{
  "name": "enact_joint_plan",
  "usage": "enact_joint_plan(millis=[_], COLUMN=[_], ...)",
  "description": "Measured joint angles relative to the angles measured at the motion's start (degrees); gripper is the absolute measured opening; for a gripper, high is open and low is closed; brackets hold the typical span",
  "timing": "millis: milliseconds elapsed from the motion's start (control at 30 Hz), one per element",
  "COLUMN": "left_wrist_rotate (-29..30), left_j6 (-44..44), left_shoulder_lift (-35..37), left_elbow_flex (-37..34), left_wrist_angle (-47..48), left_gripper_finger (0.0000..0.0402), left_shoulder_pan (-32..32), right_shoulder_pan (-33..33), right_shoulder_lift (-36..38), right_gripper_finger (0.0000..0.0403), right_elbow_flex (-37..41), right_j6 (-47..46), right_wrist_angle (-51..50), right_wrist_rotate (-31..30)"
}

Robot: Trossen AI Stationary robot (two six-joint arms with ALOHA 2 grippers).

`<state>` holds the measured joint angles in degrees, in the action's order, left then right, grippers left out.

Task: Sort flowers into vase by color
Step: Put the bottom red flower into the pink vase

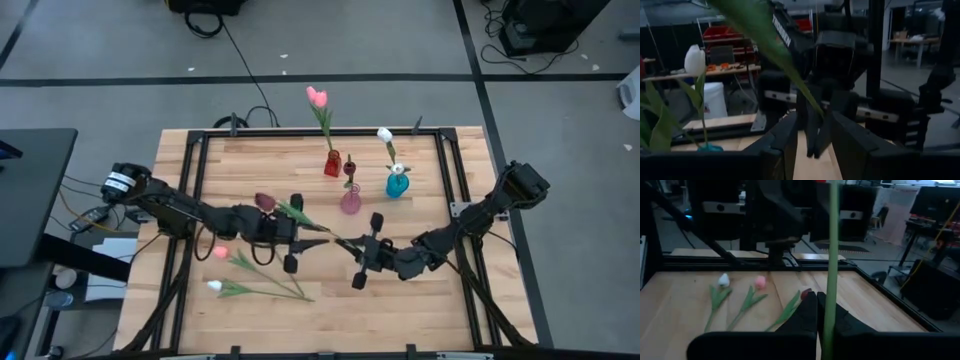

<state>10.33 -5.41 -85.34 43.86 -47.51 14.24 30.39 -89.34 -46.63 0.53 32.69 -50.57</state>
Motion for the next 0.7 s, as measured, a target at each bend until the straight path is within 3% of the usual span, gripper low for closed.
enact_joint_plan(millis=[400, 467, 600, 700], left_wrist_rotate=[-0.52, -0.64, -3.51, -3.74], left_j6=[-0.28, -0.34, -0.34, -0.35], left_shoulder_lift=[-0.08, -0.09, -0.11, -0.11], left_elbow_flex=[0.00, 0.00, 0.00, 0.00], left_wrist_angle=[-4.17, -4.12, -3.96, -3.69], left_gripper_finger=[0.0115, 0.0097, 0.0019, 0.0010], left_shoulder_pan=[-0.64, -0.91, -1.88, -2.49], right_shoulder_pan=[-0.95, -0.99, -1.83, -2.74], right_shoulder_lift=[-0.02, -0.02, -0.02, -0.02], right_gripper_finger=[0.0010, 0.0014, 0.0032, 0.0060], right_elbow_flex=[0.00, 0.00, 0.00, 0.00], right_j6=[0.14, 0.11, -1.86, -3.51], right_wrist_angle=[-0.23, -0.63, -4.16, -7.21], right_wrist_rotate=[4.19, 4.19, 4.75, 7.16])
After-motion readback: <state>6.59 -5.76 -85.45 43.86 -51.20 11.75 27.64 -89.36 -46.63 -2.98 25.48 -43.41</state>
